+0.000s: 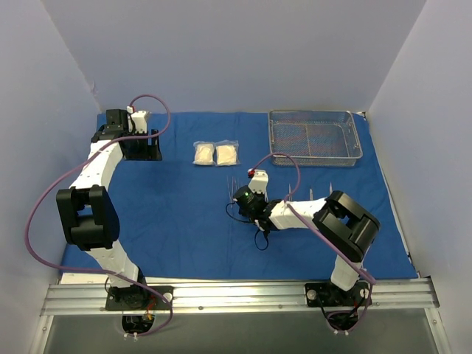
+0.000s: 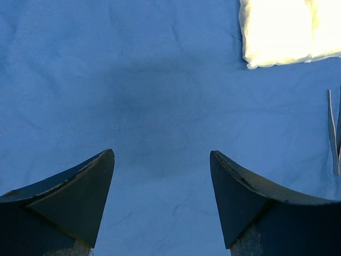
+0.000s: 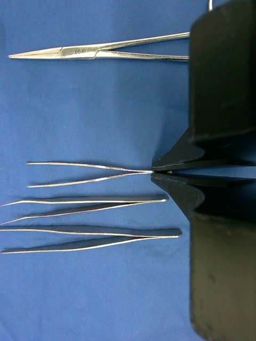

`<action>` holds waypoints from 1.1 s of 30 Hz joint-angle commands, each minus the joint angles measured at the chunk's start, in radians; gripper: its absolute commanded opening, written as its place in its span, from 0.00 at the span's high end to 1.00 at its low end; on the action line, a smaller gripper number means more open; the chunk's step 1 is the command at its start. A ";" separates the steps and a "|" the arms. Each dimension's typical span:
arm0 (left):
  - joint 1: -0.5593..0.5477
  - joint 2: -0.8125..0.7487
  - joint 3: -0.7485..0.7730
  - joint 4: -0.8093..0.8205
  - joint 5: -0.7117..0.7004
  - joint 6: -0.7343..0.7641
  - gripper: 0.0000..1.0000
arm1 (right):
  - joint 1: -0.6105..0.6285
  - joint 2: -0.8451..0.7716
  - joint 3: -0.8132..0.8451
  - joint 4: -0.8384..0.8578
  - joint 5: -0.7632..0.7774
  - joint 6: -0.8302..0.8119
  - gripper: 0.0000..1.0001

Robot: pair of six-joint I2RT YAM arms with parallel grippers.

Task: Open and lay out the surgical kit
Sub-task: Place the medical item in the surgical kit, then reset both arms

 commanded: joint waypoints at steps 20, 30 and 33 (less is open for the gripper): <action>0.012 -0.020 0.006 0.023 0.019 0.015 0.18 | -0.007 -0.124 0.031 -0.111 0.036 -0.016 0.69; 0.011 -0.016 0.009 0.015 0.030 0.015 0.18 | -0.279 -0.280 0.143 -0.398 -0.030 -0.232 0.35; 0.012 -0.019 0.006 0.015 0.025 0.020 0.18 | -0.477 -0.360 0.113 -0.414 -0.120 -0.304 0.30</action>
